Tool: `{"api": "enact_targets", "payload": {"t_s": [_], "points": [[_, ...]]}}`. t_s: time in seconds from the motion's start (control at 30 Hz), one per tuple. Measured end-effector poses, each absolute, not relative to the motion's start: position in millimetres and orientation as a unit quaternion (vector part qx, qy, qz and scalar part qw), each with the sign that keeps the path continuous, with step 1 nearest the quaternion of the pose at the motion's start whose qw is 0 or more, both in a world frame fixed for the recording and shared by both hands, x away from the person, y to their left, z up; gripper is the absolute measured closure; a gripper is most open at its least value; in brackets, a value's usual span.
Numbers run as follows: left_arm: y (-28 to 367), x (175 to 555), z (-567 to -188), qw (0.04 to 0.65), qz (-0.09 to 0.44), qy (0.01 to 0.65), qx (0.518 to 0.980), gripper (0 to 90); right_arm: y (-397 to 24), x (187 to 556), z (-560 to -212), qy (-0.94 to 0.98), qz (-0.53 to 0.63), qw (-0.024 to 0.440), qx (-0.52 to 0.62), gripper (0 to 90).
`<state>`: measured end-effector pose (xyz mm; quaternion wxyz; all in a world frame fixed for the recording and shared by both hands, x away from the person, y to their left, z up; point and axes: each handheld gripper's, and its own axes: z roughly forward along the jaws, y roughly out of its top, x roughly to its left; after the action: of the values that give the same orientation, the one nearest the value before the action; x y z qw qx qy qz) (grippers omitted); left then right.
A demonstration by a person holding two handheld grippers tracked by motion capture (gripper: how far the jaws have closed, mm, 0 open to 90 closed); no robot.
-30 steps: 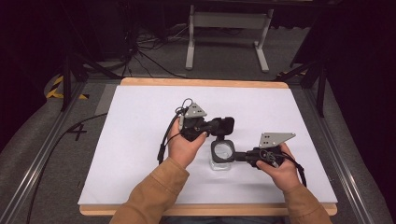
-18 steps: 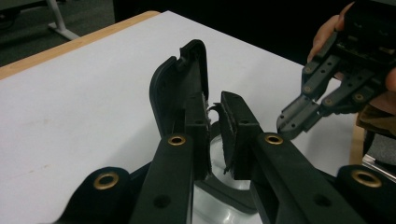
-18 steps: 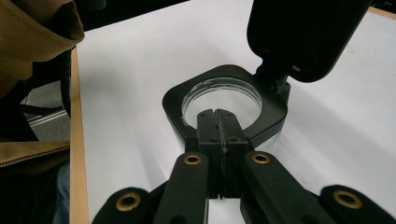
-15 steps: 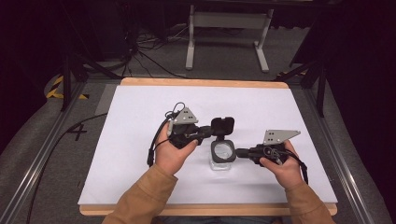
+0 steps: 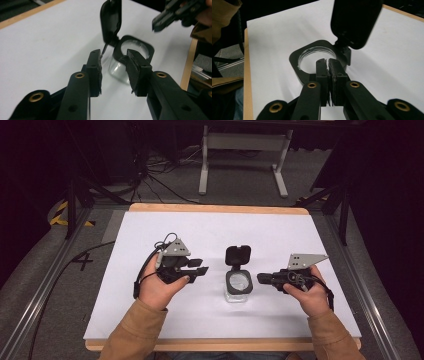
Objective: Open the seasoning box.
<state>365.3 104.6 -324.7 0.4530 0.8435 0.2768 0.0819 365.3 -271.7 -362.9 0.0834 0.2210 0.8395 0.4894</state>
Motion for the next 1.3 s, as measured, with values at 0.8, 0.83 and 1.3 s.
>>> {"api": "enact_targets", "payload": {"t_s": [0.8,0.83,1.3], "points": [[195.5,373.9,-380.5,0.351,0.084,0.357,0.862,45.1,-336.7,383.7,-365.4,0.845,0.381,0.124,0.354,47.9],[198.2,376.8,-385.7,0.349,0.083,0.36,0.861,44.4,-339.7,385.1,-368.1,0.845,0.376,0.125,0.359,47.1],[217.7,398.1,-423.5,0.348,0.104,0.375,0.853,37.3,-377.2,404.9,-408.8,0.832,0.344,0.127,0.417,43.6]]}}
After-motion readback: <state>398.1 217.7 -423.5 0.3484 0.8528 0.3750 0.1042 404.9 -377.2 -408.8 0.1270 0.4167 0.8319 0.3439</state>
